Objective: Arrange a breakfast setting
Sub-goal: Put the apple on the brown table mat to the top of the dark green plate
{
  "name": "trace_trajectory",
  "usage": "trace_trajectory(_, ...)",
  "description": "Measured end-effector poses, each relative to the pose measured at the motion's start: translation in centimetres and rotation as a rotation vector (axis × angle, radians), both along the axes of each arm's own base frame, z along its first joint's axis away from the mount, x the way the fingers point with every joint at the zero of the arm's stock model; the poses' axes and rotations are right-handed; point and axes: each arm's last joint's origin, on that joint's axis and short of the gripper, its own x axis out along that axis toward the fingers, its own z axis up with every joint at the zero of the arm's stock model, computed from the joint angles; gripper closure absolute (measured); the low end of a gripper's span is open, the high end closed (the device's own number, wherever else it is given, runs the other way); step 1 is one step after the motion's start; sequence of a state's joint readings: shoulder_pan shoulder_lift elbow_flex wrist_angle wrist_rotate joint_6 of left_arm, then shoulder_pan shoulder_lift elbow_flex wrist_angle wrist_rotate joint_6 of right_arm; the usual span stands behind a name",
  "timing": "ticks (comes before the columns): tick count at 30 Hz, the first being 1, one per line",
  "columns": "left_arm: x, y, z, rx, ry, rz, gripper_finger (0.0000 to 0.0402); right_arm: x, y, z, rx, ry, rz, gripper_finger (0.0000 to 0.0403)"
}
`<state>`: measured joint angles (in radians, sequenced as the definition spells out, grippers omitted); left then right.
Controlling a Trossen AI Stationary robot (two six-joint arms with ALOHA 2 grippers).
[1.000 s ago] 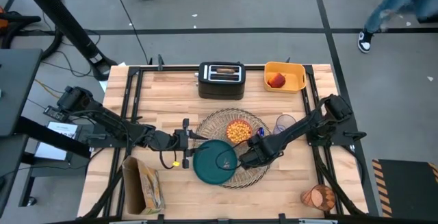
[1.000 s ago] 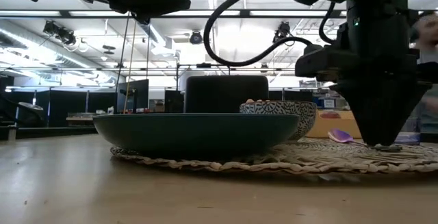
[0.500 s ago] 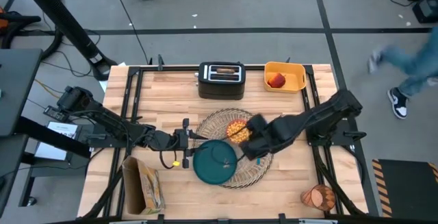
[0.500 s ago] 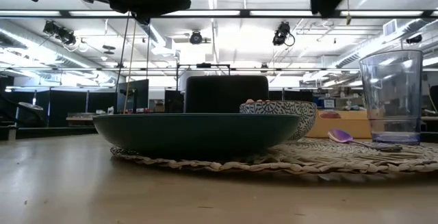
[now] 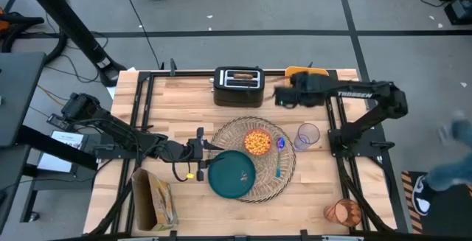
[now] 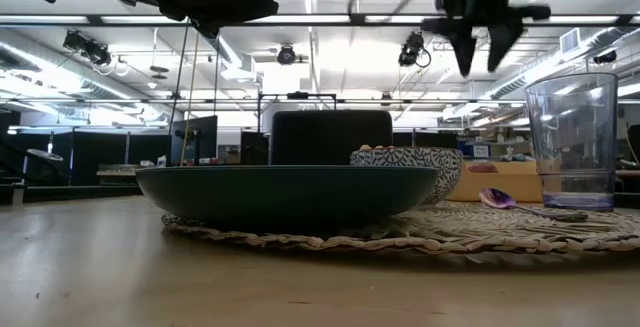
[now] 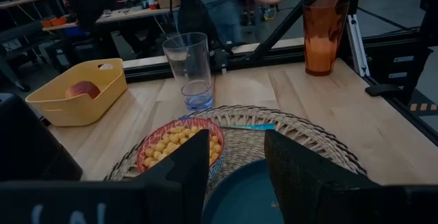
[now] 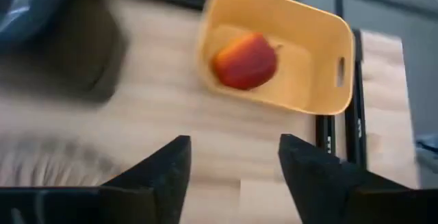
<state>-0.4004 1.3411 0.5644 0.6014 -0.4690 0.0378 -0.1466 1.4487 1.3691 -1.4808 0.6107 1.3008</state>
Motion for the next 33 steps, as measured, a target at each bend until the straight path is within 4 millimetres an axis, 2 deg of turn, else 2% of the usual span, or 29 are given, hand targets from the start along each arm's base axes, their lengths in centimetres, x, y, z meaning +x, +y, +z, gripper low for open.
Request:
trace_trajectory(2, 0.0, 0.0, 0.0, 0.006, 0.000, -0.001, 0.0253, -0.4, -2.0, -1.4, -0.012, -0.064, -0.093, 0.0156)
trace_trajectory(4, 0.0, 0.0, 0.0, 0.008, 0.001, -0.001, 0.0253, -0.2, -3.7, -3.0, -0.013, -0.118, -0.113, 0.0142)
trace_trajectory(7, 0.0, 0.0, 0.0, 0.008, 0.001, -0.001, 0.0253, 0.0, -5.9, -5.1, -0.018, -0.163, -0.144, 0.0132)
trace_trajectory(9, 0.0, 0.0, 0.0, 0.007, 0.002, -0.001, 0.0253, -0.2, -7.2, -6.4, -0.043, -0.192, -0.244, 0.0131)
trace_trajectory(13, 0.0, 0.0, -0.1, 0.002, 0.009, 0.000, 0.0253, -0.8, -10.4, -7.9, -0.079, -0.181, -0.403, 0.0130)
trace_trajectory(16, 0.0, 0.0, -0.2, 0.003, 0.016, 0.001, 0.0253, -1.4, -12.0, -8.8, -0.043, -0.165, -0.467, 0.0129)
trace_trajectory(20, 0.0, 0.0, -0.3, 0.007, 0.025, 0.001, 0.0253, -2.1, -13.3, -9.4, 0.020, -0.198, -0.556, 0.0122)
trace_trajectory(26, -0.1, 0.0, -0.3, -0.004, 0.030, 0.003, 0.0253, -2.3, -14.2, -9.9, -0.025, -0.192, -0.607, 0.0111)
trace_trajectory(33, -0.1, 0.0, -0.5, -0.005, 0.047, 0.005, 0.0253, -1.8, -15.4, -12.8, 0.003, -0.135, -0.663, 0.0107)
